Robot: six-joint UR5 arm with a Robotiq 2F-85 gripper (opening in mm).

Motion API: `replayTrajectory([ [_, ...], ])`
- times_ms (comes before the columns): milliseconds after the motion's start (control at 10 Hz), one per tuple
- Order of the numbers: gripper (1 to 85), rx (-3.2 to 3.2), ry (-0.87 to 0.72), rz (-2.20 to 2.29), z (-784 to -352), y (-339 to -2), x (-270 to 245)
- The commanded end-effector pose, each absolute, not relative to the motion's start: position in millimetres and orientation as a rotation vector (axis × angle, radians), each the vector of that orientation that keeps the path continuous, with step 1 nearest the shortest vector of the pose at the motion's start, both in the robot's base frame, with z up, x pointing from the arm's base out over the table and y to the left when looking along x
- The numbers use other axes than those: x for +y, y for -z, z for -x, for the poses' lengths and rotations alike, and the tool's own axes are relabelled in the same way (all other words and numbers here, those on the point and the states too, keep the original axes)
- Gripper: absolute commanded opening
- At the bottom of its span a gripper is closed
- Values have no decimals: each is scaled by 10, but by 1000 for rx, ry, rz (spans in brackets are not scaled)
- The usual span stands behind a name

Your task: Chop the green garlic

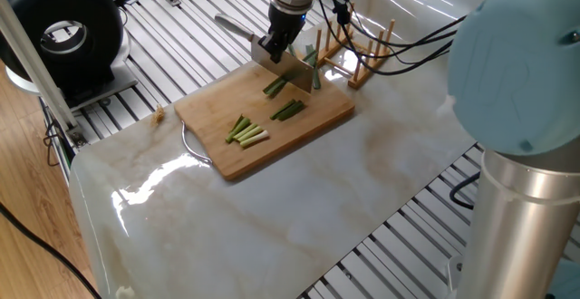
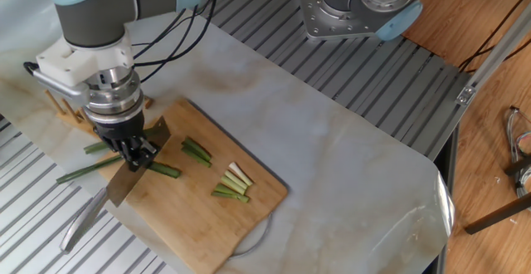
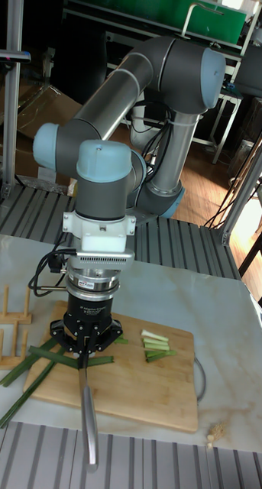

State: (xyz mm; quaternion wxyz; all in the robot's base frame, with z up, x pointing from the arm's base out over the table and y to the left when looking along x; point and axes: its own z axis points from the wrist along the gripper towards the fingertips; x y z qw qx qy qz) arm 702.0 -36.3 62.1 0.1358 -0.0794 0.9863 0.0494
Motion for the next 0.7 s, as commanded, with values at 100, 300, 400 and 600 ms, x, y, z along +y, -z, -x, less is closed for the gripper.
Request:
replayTrajectory([
  [100, 13, 2841, -179, 217, -7095, -608, -342],
  [300, 13, 2830, -189, 205, -7231, -526, -230],
  [400, 13, 2835, -192, 203, -7241, -536, -213],
  [600, 13, 2837, -192, 223, -7178, -611, -249],
])
